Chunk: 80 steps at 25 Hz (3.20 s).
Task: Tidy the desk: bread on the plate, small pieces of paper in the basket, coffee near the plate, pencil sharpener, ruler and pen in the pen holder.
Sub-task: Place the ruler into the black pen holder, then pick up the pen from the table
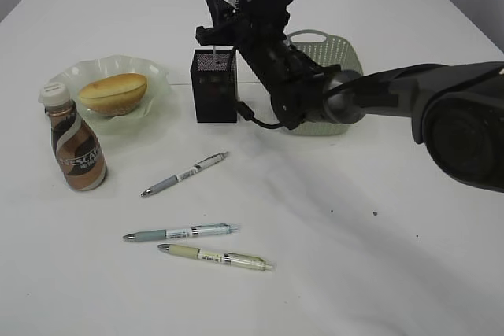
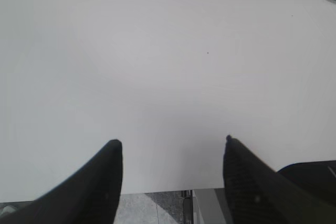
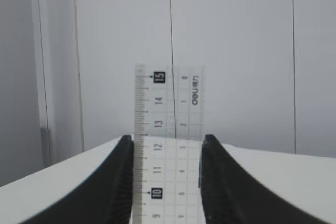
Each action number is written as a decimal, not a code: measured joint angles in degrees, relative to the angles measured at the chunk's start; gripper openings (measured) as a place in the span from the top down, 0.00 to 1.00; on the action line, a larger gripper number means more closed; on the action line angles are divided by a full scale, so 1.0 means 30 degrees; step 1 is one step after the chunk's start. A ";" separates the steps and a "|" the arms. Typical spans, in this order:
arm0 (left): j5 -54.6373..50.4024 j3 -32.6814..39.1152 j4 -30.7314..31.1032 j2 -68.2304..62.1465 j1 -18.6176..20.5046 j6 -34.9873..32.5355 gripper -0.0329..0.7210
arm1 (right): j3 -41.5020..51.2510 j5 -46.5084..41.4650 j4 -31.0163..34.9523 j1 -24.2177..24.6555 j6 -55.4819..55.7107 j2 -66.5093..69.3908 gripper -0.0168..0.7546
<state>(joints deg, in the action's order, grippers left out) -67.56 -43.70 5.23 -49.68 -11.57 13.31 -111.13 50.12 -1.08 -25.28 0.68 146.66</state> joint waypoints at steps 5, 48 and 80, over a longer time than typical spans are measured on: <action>0.0201 0.0000 0.0000 0.0000 0.0000 0.0000 0.37 | -0.0080 -0.1121 0.0032 0.0152 0.0528 0.0077 0.64; 0.0964 0.0000 0.0032 0.0000 0.0000 0.0000 0.37 | -0.0995 -0.3895 -0.1257 0.0152 0.0747 0.0077 0.49; 0.0973 0.0000 0.0032 0.0000 0.0000 0.0000 0.37 | -0.0995 -1.0392 -0.1406 0.0152 0.3056 -0.3009 0.49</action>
<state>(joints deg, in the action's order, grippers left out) -64.64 -43.70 5.32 -49.68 -11.57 13.31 -114.12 18.94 -5.30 -24.83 9.85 137.63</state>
